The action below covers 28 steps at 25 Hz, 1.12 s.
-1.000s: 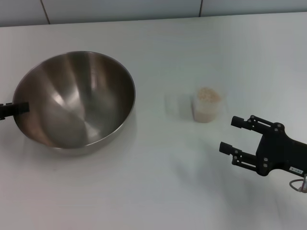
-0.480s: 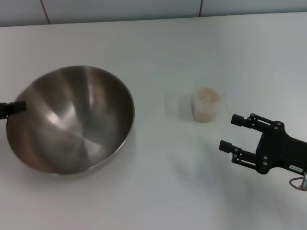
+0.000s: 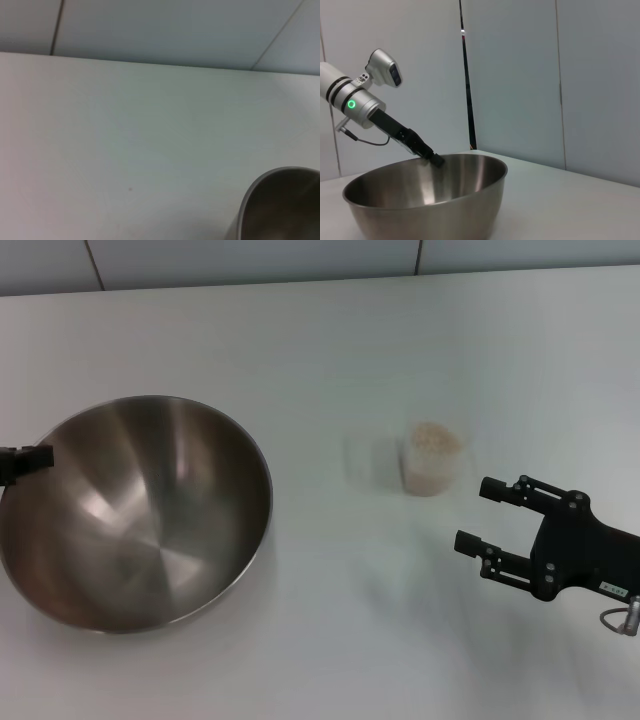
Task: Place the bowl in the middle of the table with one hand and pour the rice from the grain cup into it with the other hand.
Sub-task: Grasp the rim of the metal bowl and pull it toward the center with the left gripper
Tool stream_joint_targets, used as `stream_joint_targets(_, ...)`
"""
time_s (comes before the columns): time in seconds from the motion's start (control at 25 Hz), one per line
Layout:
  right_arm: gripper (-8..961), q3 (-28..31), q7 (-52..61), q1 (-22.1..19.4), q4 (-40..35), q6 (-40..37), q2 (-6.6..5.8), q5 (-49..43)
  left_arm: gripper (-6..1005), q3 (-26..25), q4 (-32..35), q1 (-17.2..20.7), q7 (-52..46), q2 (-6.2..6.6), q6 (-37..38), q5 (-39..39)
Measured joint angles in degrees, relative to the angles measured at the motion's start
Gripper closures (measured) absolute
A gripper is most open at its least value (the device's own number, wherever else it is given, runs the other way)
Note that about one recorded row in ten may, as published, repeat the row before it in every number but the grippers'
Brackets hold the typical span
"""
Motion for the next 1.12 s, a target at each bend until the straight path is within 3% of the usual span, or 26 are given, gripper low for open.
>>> stream_joint_targets(1.12, 241, 0.00, 0.00, 1.60, 0.39, 0.79, 0.09, 0.00, 948, 3.22, 4.20, -4.24, -0.96, 0.05, 3.73, -0.60)
